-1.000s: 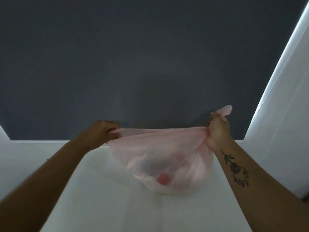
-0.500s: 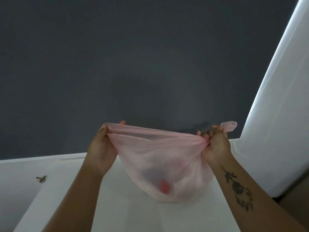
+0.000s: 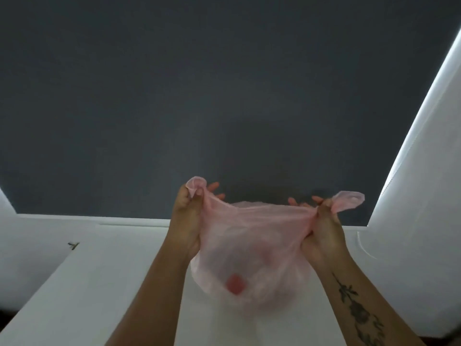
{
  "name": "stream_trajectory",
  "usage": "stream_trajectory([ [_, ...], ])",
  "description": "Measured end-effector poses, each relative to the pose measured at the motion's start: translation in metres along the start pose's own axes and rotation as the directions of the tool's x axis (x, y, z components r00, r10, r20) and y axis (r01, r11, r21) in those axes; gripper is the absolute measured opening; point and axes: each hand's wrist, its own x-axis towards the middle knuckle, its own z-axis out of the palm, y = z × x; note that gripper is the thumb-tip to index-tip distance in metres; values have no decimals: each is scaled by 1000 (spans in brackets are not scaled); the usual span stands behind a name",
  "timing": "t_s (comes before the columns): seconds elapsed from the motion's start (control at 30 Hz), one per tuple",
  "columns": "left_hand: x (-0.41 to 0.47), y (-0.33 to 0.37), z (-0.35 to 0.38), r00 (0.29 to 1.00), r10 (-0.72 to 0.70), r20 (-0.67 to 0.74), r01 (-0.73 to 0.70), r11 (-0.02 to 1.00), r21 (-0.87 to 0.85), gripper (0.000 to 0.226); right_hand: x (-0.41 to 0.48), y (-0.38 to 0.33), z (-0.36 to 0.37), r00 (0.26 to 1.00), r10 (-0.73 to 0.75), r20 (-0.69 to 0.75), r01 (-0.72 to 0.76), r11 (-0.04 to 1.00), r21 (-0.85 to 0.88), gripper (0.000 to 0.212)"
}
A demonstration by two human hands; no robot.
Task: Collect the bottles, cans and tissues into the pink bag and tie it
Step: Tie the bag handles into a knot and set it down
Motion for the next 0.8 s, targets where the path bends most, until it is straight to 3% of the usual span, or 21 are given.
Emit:
stream_trajectory([
  [0.1,-9,-10,14,991,22,-134,-23,1000,-6,16,7,-3,1,999,33,-32,-32,999,20,22],
  [0.17,-11,-14,22,973,-107,-202,72,982,-172,33,7,-3,5,998,57,9,-57,998,-31,27],
  [0.23,-14,-13,30,963,-220,-158,151,920,-361,33,5,-1,9,989,131,74,-121,985,-124,27],
  [0.27,-16,-14,31,964,-225,-143,159,914,-373,26,6,1,9,981,164,107,-143,973,-182,26],
  [0.33,-20,-17,30,976,-171,-135,123,944,-306,17,8,4,7,970,194,147,-153,956,-252,25],
  [0.4,-24,-18,27,989,-107,-105,84,976,-202,26,9,7,6,966,173,191,-136,972,-192,24],
  [0.5,-20,-19,21,997,-74,-16,71,986,-151,22,4,13,10,964,140,225,-109,984,-142,27],
  [0.7,-9,-24,14,989,-132,-65,124,985,-116,46,5,33,27,999,24,32,-18,985,-174,24],
  [0.8,-3,-26,10,981,-182,-72,169,973,-157,39,3,39,32,997,54,52,-46,988,-146,17],
])
